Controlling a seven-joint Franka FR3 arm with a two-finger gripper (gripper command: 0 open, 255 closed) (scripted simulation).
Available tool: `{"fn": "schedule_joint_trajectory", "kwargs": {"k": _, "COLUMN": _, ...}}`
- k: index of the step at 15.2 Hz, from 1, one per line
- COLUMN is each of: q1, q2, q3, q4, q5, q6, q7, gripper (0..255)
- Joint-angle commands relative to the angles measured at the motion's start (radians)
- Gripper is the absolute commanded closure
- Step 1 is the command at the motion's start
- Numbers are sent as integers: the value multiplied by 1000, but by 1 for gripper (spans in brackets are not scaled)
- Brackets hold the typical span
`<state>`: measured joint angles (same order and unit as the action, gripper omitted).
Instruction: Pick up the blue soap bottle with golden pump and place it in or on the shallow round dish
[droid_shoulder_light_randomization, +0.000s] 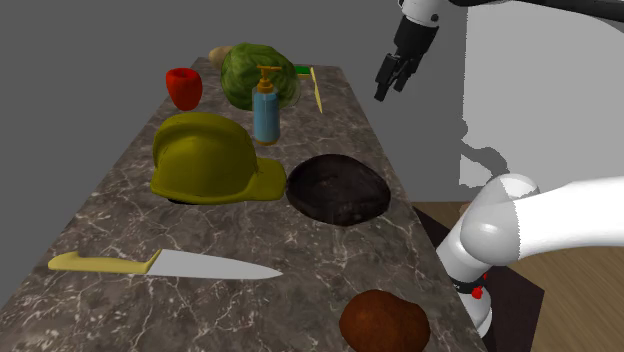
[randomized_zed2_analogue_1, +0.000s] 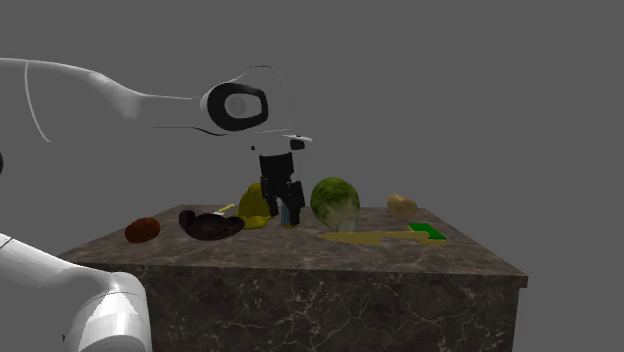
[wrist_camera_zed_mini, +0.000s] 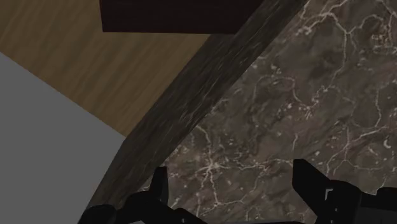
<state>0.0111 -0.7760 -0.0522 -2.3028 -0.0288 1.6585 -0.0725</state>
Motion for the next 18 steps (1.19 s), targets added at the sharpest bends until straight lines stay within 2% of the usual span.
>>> {"fn": "schedule_joint_trajectory", "kwargs": {"k": 1, "q1": 0, "q2": 0, "q3": 0, "q4": 0, "q5": 0, "q6": 0, "q7": 0, "gripper": 0}}
{"fn": "schedule_joint_trajectory", "kwargs": {"k": 10, "q1": 13, "q2": 87, "q3": 209, "q4": 48, "q5": 106, "q6": 134, "q7": 323, "gripper": 0}}
{"fn": "schedule_joint_trajectory", "kwargs": {"k": 18, "q1": -18, "q2": 253, "q3": 399, "q4": 197, "q5": 113, "q6": 240, "q7": 613, "gripper": 0}}
